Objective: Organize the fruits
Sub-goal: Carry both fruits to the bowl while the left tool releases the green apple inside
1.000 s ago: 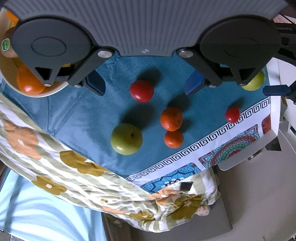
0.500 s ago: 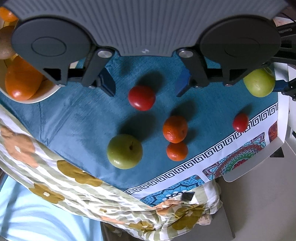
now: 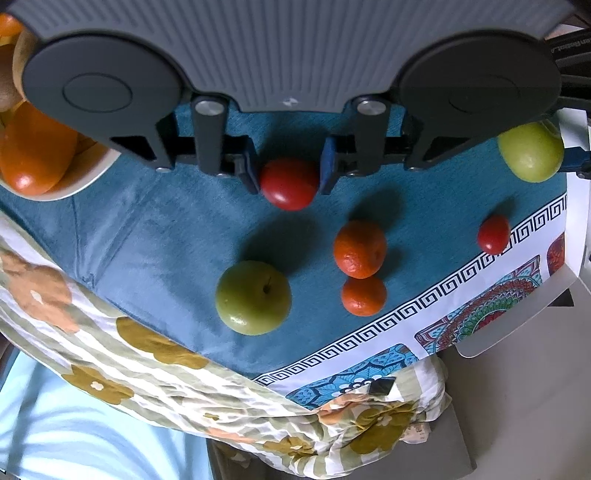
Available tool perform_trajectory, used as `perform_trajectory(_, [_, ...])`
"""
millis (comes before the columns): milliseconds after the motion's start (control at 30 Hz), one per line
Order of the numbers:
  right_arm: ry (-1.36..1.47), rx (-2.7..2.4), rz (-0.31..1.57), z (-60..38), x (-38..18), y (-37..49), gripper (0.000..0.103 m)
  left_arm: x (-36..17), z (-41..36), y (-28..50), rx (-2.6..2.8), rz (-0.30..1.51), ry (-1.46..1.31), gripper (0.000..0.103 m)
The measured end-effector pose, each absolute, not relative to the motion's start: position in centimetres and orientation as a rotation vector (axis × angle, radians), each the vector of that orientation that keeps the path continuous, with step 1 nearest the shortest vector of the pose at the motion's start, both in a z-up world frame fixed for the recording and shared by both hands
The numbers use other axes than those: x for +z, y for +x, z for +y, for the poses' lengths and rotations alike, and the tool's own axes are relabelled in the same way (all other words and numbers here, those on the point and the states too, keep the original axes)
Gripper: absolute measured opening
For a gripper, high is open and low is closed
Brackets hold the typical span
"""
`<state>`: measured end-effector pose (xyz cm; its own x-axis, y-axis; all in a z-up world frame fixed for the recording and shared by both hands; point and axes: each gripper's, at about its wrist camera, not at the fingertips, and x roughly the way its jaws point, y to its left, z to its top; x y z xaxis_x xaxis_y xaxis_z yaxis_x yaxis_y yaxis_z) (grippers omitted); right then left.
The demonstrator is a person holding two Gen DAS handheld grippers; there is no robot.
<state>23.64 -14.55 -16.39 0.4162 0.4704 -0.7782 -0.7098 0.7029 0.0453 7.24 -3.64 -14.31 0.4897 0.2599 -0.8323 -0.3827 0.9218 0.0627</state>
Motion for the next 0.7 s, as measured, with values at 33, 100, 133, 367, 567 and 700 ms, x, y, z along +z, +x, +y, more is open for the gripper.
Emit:
perform_trajectory(33, [-0.305, 0.754, 0.862, -14.7, -16.3, 23.6, 0.048, -14.2, -3.7, 7.2, 0.39, 0.984, -0.137, 0.058])
perform_trajectory(100, [-0.297, 0.753, 0.861, -14.9, -16.1, 23.5, 0.048, -14.1, -3.8, 7.2, 0.386, 0.983, -0.133, 0.058])
perform_trajectory(133, [-0.294, 0.75, 0.86, -15.0, -16.0, 23.4, 0.048, -14.0, -3.9, 7.3, 0.38, 0.983, -0.131, 0.058])
perform_trajectory(367, [-0.268, 0.731, 0.845, -16.5, -14.5, 22.9, 0.048, -12.1, -4.9, 7.4, 0.353, 0.952, -0.095, 0.058])
perform_trajectory(567, [-0.23, 0.701, 0.821, -18.5, -12.3, 22.2, 0.048, -9.6, -6.4, 7.9, 0.297, 0.91, -0.058, 0.058])
perform_trajectory(700, [-0.199, 0.666, 0.799, -20.4, -10.4, 21.9, 0.048, -7.7, -7.5, 8.5, 0.257, 0.874, -0.028, 0.058])
